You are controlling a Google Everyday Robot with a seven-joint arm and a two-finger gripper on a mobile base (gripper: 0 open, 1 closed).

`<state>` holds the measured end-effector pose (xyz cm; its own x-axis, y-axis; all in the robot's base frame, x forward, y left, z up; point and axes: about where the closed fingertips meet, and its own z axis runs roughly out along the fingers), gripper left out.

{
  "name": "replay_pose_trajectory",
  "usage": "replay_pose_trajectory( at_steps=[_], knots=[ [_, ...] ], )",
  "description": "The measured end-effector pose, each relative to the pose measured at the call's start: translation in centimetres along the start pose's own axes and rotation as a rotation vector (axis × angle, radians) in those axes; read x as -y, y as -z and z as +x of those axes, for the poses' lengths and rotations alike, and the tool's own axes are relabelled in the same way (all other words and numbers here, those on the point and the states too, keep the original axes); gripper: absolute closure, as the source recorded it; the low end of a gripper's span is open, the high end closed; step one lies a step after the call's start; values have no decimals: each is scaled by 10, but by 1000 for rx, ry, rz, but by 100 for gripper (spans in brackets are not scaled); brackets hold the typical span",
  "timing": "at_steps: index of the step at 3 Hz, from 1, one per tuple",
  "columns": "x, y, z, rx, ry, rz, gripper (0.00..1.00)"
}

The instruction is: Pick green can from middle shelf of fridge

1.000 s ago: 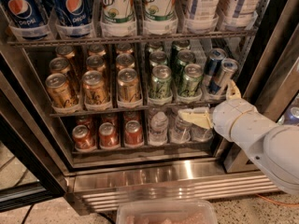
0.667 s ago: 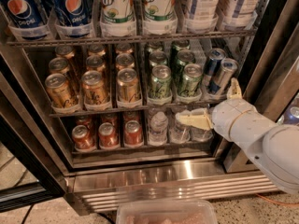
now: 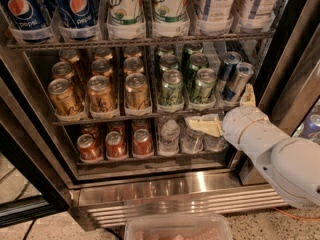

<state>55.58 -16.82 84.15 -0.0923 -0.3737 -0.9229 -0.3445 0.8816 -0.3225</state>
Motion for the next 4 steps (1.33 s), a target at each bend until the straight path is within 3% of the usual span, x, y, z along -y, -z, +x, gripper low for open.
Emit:
replay_pose_trajectory(
  at_steps=[2,3,4],
  knots=[
    [7,-12,-2,65,-18,65,22],
    [12,-18,-5,97,-26,99,27],
    [11,-18,-5,97,-26,99,26]
  ],
)
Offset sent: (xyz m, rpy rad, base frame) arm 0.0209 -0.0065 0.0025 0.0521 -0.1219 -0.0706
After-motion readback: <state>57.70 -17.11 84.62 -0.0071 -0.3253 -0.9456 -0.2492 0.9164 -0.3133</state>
